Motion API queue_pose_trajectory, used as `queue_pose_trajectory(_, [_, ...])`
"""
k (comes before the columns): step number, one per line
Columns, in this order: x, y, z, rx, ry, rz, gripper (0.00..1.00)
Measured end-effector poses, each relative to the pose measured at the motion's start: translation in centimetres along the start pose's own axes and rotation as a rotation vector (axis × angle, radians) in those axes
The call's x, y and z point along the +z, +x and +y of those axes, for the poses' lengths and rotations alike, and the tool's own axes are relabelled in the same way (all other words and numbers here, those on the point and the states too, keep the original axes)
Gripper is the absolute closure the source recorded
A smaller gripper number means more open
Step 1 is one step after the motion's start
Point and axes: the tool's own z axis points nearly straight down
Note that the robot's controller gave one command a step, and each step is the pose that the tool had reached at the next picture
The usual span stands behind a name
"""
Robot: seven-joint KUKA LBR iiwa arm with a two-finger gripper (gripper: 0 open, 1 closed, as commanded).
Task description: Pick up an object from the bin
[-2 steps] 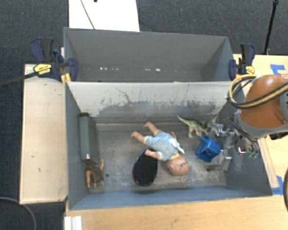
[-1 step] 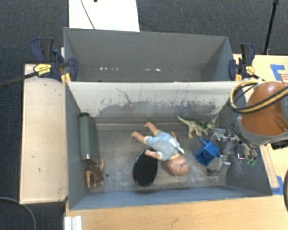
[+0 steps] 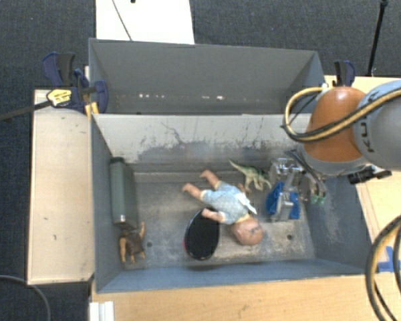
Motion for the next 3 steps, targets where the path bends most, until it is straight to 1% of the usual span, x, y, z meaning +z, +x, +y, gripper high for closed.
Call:
queue_pose_trajectory(1, [-0.9,4.0,-4.7,0.092,-0.010,-0.002,1.00])
queue_pose_trajectory(2, [-0.9,4.0,-4.7,0.091,-0.010,-0.002,1.00])
queue_pose_trajectory(3, [-6.9,3.3,-5.3,0.084,-0.002,0.004,1.00])
